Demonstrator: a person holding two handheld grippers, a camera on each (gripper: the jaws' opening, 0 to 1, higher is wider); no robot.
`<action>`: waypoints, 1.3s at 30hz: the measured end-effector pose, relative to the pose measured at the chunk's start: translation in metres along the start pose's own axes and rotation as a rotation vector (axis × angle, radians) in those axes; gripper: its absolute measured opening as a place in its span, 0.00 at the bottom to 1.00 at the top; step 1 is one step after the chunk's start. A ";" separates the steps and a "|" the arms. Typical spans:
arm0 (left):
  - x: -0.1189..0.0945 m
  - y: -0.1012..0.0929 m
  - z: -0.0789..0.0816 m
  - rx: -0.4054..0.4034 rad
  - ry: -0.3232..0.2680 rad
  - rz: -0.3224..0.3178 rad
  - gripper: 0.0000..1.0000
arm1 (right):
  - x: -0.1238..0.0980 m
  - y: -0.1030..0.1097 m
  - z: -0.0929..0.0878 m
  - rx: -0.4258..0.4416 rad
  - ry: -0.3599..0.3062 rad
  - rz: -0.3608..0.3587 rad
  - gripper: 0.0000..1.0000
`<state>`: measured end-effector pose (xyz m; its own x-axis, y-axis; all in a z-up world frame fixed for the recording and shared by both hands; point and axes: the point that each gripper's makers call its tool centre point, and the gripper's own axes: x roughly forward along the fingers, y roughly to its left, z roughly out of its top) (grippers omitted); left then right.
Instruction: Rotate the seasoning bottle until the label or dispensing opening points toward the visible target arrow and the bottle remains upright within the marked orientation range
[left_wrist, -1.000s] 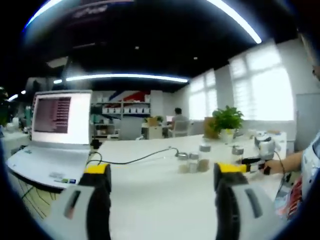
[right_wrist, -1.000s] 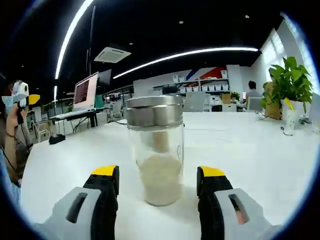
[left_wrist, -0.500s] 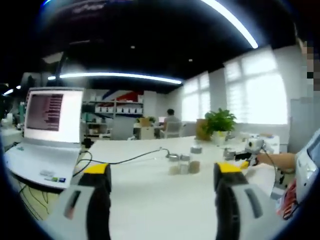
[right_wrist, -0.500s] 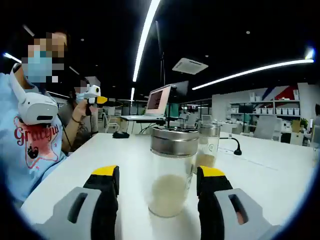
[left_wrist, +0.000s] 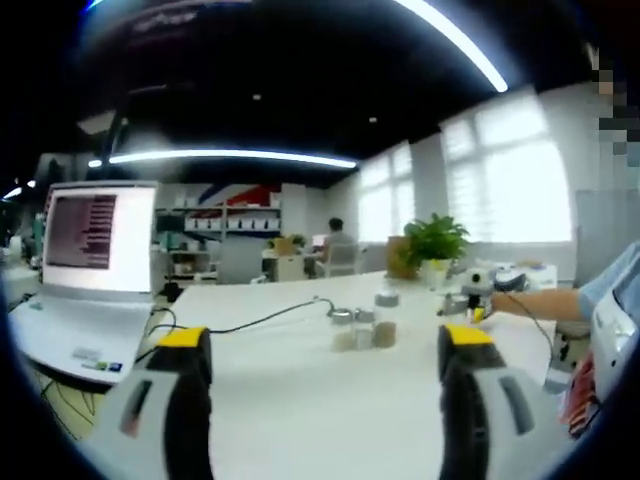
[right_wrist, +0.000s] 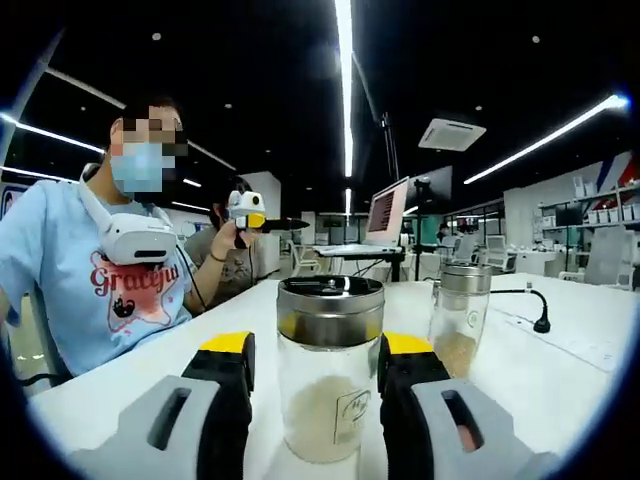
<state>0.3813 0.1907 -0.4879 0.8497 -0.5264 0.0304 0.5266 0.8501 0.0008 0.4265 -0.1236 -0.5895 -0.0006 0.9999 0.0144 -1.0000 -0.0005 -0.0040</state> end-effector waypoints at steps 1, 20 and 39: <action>0.000 -0.001 0.000 0.000 0.001 -0.003 1.00 | 0.002 0.002 0.000 0.000 -0.001 0.020 0.51; 0.001 0.000 -0.006 -0.014 0.021 -0.011 1.00 | 0.001 -0.010 -0.002 0.005 0.049 -0.029 0.41; -0.001 -0.003 -0.001 0.004 -0.009 -0.028 0.98 | -0.012 -0.017 -0.005 0.030 0.148 -0.418 0.41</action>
<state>0.3794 0.1887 -0.4887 0.8345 -0.5496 0.0398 0.5498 0.8353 0.0055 0.4436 -0.1351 -0.5945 0.4019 0.9057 -0.1351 -0.9140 0.4057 0.0008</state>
